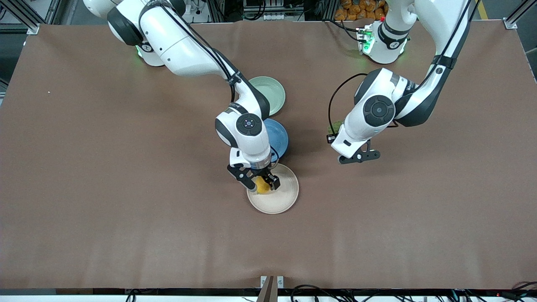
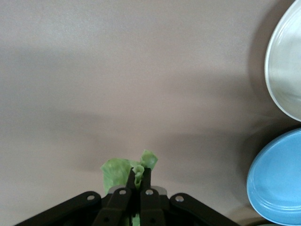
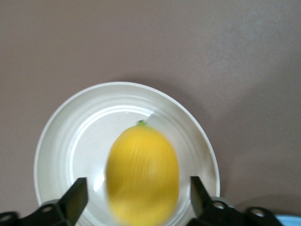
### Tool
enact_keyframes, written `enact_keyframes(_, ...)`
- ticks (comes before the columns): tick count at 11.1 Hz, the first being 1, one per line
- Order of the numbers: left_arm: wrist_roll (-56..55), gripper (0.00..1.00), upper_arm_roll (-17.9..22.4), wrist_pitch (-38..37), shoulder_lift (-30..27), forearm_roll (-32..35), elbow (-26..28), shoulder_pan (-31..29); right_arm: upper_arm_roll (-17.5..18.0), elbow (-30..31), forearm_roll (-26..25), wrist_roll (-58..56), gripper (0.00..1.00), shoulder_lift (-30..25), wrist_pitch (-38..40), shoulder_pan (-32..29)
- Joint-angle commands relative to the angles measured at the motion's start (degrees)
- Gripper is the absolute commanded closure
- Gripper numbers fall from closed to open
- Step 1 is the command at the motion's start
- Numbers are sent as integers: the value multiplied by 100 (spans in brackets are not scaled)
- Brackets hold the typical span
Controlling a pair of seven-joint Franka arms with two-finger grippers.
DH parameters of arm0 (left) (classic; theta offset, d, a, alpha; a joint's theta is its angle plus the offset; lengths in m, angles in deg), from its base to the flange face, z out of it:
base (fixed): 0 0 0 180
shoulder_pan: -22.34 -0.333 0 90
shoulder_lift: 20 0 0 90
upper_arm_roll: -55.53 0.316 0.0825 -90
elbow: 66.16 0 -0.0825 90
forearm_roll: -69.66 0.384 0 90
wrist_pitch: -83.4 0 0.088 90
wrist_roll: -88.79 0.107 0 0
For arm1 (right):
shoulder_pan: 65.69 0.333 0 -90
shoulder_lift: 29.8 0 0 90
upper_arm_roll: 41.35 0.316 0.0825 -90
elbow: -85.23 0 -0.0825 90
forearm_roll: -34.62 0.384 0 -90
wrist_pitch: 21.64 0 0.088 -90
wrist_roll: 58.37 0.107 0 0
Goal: Place lemon and lettuce in plates
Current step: 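Carry the lemon onto the white plate with the right gripper, then release the lemon and withdraw the right gripper while the left gripper carries lettuce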
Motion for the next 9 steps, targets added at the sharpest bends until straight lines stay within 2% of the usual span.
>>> enact_keyframes(1,-141,100,-7,-82,81,-93,-128,14,-10,-124,-148,-65,0,-409,685,-70)
enact_keyframes(3,-220,100,-7,-82,81,-102,-128,84,8,-115,-43,-748,0,-953,1475,-289)
enact_keyframes(6,-720,100,-7,-82,318,-102,-154,557,-1,25,632,-2145,0,-1963,2487,-763)
enact_keyframes(9,-1685,100,-7,-82,826,-102,-583,1233,-10,245,994,-3604,0,-2965,3454,-1352)
